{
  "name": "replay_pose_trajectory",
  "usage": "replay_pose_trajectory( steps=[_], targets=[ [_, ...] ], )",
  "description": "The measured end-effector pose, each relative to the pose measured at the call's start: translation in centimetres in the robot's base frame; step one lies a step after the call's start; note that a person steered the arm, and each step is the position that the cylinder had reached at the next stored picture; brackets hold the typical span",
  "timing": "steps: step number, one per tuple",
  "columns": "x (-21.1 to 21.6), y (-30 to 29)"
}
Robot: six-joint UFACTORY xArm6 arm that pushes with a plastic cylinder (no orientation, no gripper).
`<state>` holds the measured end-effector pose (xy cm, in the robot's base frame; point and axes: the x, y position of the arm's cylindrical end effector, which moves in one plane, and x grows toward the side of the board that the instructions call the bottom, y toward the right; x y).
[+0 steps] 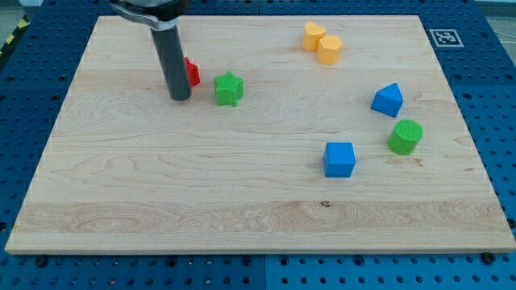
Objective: Push the red star into the red circle
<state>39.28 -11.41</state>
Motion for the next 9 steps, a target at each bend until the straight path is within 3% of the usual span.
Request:
replay_pose_trajectory(
  steps=[1, 4, 6, 9],
  targets=[
    [0.3, 0.8],
    [-2.3, -4.7],
    [-1.6, 3.5],
    [-5.2, 1.0]
  ],
)
